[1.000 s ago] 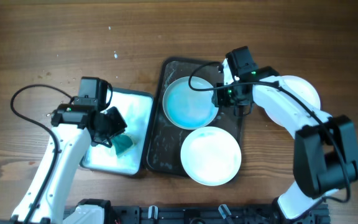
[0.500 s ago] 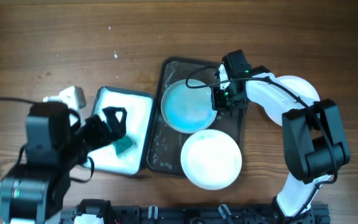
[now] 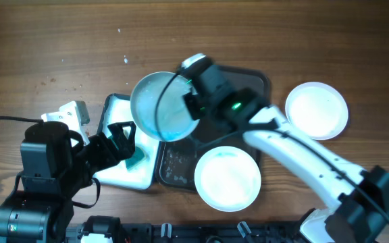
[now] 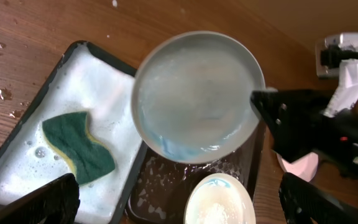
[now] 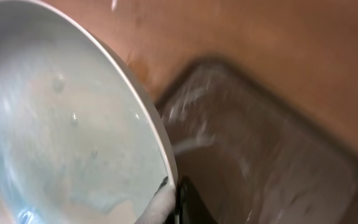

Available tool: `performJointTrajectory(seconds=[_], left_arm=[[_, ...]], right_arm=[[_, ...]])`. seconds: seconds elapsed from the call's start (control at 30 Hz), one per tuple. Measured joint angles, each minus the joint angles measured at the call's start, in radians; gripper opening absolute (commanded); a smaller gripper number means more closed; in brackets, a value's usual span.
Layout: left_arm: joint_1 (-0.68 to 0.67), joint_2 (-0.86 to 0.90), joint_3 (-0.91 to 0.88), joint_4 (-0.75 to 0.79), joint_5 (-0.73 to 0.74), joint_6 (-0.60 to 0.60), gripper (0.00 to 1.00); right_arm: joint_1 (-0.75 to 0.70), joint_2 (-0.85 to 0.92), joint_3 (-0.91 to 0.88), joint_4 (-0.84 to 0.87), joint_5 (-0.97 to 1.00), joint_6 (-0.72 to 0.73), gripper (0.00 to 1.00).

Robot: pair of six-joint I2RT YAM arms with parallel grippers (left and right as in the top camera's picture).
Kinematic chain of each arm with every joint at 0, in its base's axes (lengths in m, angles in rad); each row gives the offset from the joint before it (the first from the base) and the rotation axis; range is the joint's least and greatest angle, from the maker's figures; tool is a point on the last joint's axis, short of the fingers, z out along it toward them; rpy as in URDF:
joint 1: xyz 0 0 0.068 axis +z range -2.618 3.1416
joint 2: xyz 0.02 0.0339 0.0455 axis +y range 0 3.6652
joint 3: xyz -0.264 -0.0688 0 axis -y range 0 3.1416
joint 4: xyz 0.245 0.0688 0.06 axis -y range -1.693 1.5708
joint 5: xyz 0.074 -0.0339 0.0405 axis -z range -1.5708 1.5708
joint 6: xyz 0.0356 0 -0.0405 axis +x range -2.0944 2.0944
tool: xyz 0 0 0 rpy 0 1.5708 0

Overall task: Clean dirty plates on tray and stack at the side
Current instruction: 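Lift the plate with the right gripper and dip it into the basin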

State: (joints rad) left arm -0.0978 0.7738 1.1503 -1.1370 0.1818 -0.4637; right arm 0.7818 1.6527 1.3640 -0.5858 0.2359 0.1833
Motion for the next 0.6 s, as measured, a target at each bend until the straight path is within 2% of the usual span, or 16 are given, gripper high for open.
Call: performJointTrajectory(seconds=[0.13,0.27,0.6], left_arm=[[0.000,0.000,0.000,0.000,0.000,0.000,1.00],[0.000,0.000,0.000,-0.001,0.000,0.000,1.00],[0.000,0.000,0.000,-0.008,-0.005,0.003,1.00]], right_arm=[[0.141,0.021,-0.003,0.168,0.267,-0.105,0.04],[0.248,0.021,-0.002,0.222,0.504,-0.214,0.04],[0.370,0.021,-0.002,0.228,0.713,-0.313,0.04]])
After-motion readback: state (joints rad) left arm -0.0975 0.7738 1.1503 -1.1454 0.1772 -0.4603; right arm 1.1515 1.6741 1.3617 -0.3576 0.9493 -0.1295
